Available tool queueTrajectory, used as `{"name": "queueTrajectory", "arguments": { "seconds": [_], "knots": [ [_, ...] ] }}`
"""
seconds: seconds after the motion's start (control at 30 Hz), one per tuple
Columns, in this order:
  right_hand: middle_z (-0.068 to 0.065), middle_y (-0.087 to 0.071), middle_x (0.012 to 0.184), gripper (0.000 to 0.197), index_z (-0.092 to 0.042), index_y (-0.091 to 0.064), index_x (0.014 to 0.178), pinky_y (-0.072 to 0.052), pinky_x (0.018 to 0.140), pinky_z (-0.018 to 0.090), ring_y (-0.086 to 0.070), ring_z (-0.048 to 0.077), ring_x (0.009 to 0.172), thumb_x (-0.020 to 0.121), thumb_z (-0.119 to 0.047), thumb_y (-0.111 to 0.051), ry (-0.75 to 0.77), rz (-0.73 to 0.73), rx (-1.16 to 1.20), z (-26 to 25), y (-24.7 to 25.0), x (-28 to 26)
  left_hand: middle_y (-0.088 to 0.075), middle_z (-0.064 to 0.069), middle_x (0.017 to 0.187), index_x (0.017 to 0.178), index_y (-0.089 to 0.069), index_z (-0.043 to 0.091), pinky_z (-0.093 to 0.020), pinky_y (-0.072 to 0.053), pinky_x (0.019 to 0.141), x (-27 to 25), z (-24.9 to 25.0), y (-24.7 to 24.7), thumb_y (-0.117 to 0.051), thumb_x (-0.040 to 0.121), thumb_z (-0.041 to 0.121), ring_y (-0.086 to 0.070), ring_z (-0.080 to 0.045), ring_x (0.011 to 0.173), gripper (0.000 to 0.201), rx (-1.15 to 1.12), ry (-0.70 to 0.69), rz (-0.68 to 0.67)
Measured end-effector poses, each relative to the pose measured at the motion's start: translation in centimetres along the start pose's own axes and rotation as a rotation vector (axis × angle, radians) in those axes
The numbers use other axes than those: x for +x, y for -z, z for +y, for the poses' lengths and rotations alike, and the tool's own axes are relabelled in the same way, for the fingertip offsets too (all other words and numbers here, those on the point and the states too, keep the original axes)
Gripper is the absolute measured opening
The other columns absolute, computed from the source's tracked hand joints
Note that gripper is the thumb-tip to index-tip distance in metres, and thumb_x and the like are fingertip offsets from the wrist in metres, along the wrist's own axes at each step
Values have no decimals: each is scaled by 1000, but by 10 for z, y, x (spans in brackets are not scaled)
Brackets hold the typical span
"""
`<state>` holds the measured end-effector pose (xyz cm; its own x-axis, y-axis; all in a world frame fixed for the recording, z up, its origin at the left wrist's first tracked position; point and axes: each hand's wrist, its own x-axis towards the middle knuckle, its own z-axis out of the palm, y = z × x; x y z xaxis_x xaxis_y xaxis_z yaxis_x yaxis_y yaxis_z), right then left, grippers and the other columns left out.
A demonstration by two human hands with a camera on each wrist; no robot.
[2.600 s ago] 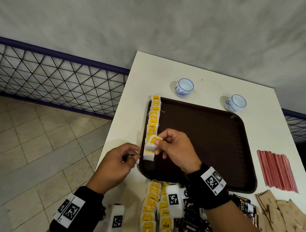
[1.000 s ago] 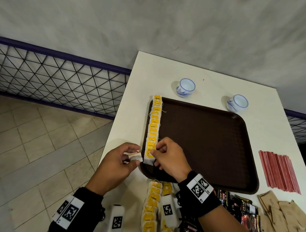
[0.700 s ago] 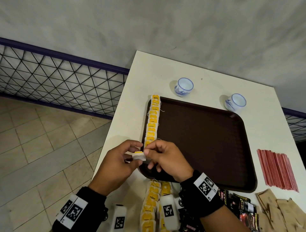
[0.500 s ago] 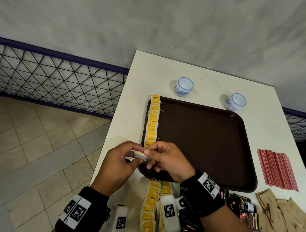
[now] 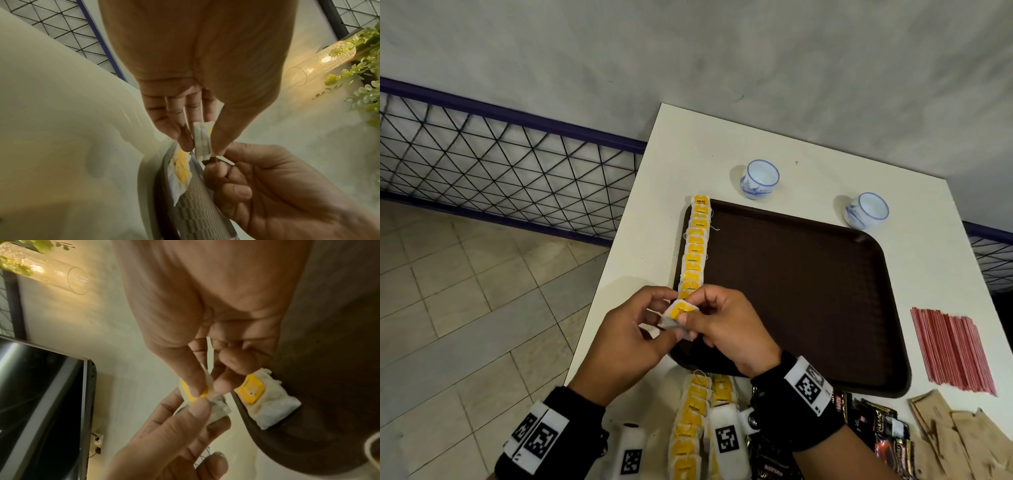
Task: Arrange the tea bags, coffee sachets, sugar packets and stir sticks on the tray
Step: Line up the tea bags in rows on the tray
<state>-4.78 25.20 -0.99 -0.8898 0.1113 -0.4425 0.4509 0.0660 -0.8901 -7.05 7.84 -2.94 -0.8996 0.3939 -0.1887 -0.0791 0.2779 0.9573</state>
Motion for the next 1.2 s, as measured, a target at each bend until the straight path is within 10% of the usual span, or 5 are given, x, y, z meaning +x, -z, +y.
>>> {"name": "queueTrajectory", "arguments": {
  "seconds": [0.33,0.67,1.2],
  "knots": [
    [18,-66,68,5,2,-67,91,-44,49,18,-60,10,53,90,-2,-70,131,31,-76,-9,5,-6,-73,16,93,106,-66,38,-18,-53,67,1,-2,4,-75,89,12,-70,-10,86,32,13,-1,10],
    [7,-71,69,9,2,-64,95,-47,46,23,-66,15,57,90,-3,-70,-63,-16,-166,21,20,-7,-73,14,90,102,-70,35,-28,-54,73,-22,-26,17,-72,91,11,-68,-10,82,27,104,69,34],
    [7,-64,63,11,-2,-64,90,-42,40,23,-60,17,50,85,1,-73,-101,3,-119,34,4,7,-68,26,94,100,-67,39,-11,-49,74,-59,-35,8,-71,92,14,-63,-2,91,27,219,83,-65]
  ]
}}
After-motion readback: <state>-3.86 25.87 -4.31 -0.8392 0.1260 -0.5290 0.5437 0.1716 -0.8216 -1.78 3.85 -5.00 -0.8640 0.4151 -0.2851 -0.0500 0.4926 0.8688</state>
